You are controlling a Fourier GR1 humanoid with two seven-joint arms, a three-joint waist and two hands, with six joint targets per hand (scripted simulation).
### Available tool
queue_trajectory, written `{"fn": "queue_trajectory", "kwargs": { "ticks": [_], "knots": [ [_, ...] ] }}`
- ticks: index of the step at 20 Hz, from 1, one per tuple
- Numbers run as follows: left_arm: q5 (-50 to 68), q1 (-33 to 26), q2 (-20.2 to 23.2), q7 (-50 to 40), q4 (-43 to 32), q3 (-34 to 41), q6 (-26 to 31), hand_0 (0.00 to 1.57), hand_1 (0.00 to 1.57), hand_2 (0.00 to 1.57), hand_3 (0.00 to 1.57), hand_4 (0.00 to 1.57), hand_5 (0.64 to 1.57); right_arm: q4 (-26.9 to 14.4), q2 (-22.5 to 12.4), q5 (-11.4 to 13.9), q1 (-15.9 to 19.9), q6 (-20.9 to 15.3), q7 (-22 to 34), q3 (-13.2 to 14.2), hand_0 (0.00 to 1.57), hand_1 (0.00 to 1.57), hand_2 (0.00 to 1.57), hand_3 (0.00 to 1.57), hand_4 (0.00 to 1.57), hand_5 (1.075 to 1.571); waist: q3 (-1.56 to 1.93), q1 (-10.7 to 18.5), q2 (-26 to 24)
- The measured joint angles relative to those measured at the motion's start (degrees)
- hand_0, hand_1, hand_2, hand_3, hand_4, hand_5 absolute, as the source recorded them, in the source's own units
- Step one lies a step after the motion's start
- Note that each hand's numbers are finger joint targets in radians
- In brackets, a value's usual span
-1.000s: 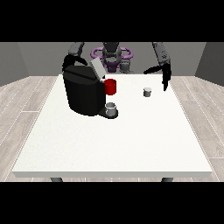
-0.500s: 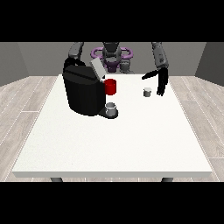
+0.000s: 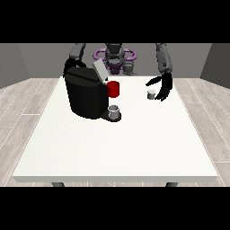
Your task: Insert the coffee pod into the coffee machine and close the lid
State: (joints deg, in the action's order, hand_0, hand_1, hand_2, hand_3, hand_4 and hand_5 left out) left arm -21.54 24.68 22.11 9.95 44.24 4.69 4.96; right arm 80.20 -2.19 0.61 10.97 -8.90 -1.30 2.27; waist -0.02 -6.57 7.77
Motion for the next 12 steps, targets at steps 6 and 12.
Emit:
{"fn": "queue_trajectory", "kwargs": {
  "ticks": [6, 12],
  "knots": [
    [-4.81, 2.26, 0.85, 2.62, -3.68, -1.44, -3.11, 0.67, 0.67, 0.81, 0.55, 0.0, 1.571, -0.55, 0.5, 0.5, 1.04, -0.57, -0.6, -0.36, 0.0, 0.0, 0.0, 0.0, 0.49, 1.571, 0.01, -0.66, 1.36],
    [-7.8, 3.53, 0.26, 6.05, -7.01, -0.87, -9.32, 0.84, 0.84, 0.97, 0.74, 0.39, 1.571, 0.54, 0.71, -0.06, 0.45, -0.39, -0.51, -0.78, 0.0, 0.0, 0.0, 0.0, 0.51, 1.571, 0.07, -1.38, 1.52]
  ]
}}
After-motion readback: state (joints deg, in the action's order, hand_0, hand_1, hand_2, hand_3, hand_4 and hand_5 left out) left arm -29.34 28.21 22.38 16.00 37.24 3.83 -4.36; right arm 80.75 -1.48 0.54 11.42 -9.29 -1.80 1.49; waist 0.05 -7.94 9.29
